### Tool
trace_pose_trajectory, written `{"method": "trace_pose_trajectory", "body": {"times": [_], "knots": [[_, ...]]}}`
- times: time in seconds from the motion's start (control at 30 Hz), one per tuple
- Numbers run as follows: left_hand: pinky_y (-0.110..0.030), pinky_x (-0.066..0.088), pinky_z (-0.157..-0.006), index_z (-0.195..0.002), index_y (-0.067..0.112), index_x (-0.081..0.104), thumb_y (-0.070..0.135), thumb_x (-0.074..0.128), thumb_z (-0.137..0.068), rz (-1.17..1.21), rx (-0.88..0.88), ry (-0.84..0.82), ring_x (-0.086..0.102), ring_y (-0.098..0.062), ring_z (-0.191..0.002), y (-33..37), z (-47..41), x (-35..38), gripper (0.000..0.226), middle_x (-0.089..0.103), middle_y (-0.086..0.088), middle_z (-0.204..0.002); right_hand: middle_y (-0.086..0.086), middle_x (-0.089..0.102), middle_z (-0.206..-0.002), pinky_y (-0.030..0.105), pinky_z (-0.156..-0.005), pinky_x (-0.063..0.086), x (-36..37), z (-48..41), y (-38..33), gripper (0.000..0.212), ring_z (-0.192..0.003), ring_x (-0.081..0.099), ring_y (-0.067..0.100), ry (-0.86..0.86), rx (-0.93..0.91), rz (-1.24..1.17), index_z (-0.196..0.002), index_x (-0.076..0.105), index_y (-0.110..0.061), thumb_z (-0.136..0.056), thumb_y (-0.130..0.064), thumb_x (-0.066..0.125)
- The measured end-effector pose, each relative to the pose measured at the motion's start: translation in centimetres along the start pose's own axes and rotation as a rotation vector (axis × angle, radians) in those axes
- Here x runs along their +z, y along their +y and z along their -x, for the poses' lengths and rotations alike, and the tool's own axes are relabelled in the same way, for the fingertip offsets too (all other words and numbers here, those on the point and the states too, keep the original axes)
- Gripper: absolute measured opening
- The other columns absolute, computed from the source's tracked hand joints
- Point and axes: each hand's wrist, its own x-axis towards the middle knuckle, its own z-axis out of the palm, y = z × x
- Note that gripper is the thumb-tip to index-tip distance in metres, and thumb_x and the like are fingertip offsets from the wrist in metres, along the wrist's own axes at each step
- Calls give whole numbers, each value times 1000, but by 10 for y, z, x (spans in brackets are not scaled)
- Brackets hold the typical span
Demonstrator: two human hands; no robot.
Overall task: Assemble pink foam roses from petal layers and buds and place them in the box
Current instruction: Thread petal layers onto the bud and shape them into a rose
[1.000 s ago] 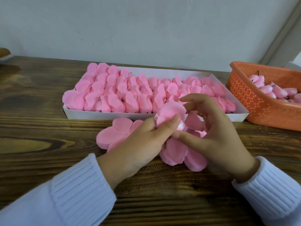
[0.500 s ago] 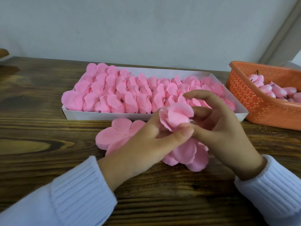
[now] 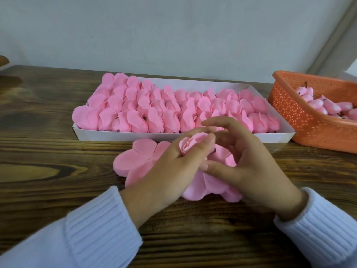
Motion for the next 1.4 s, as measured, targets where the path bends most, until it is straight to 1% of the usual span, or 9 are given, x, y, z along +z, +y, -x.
{"method": "trace_pose_trajectory", "body": {"times": [0.1,0.17,0.27,0.47,0.6,0.87,1.13,1.27,1.4], "knots": [[-28,48,-93,-98,27,67,49,58,-80,38,5,71,65,-7,-100,-3,-2,-4,31,72,6,-97,-10,67,-106,23,-93,46,-3,-2,1,44,-106,62,9,107,16,45,-118,52,-24,-79,-25,73],[-40,45,-102,-106,28,67,51,58,-75,100,-6,141,64,-13,-109,-6,-3,-6,39,72,3,-109,-9,65,-107,21,-87,48,-6,-3,2,29,-103,61,5,213,92,68,-113,57,-21,-87,-23,69],[-36,47,-98,-110,28,67,49,57,-78,155,52,180,64,-14,-111,-6,-4,-7,39,71,2,-113,-10,67,-102,11,-73,46,-9,-6,2,20,-92,62,-1,273,242,187,-101,67,-19,-87,-31,59],[-43,41,-105,-106,35,69,53,53,-78,126,164,165,58,-12,-119,-2,-3,-5,37,68,6,-119,-1,71,-96,30,-74,47,-9,-3,-2,26,-83,65,10,196,319,15,-87,73,-11,-89,-34,61],[-47,43,-103,-102,37,71,55,53,-76,127,145,177,61,-17,-116,-3,-3,-4,36,69,1,-116,-1,73,-96,42,-77,55,-7,-1,-2,9,-84,68,27,255,256,10,-90,71,-13,-85,-20,70],[-45,48,-99,-94,40,74,61,56,-68,161,37,181,66,-16,-107,-7,-4,-5,38,73,1,-105,-5,65,-93,15,-77,41,0,2,-2,9,-93,61,7,365,-110,277,-77,61,-23,-81,-19,68],[-15,49,-79,-93,20,69,33,43,-92,3,111,-24,65,0,-88,-1,1,1,29,71,11,-83,-2,63,-94,25,-84,44,3,3,-5,9,-96,61,11,405,-189,284,-74,59,-26,-83,-29,62],[-19,49,-84,-87,7,69,32,41,-94,-25,126,-58,64,-8,-92,-1,1,1,38,70,-3,-88,-2,63,-97,33,-90,45,4,3,-7,6,-102,60,12,351,-215,233,-80,64,-25,-84,-29,60],[-35,55,-80,-74,25,70,64,49,-76,-23,53,91,67,-7,-84,-3,0,0,44,70,4,-78,-6,60,-105,35,-89,43,5,5,-7,20,-107,57,18,271,-186,115,-102,57,-23,-84,-30,61]]}}
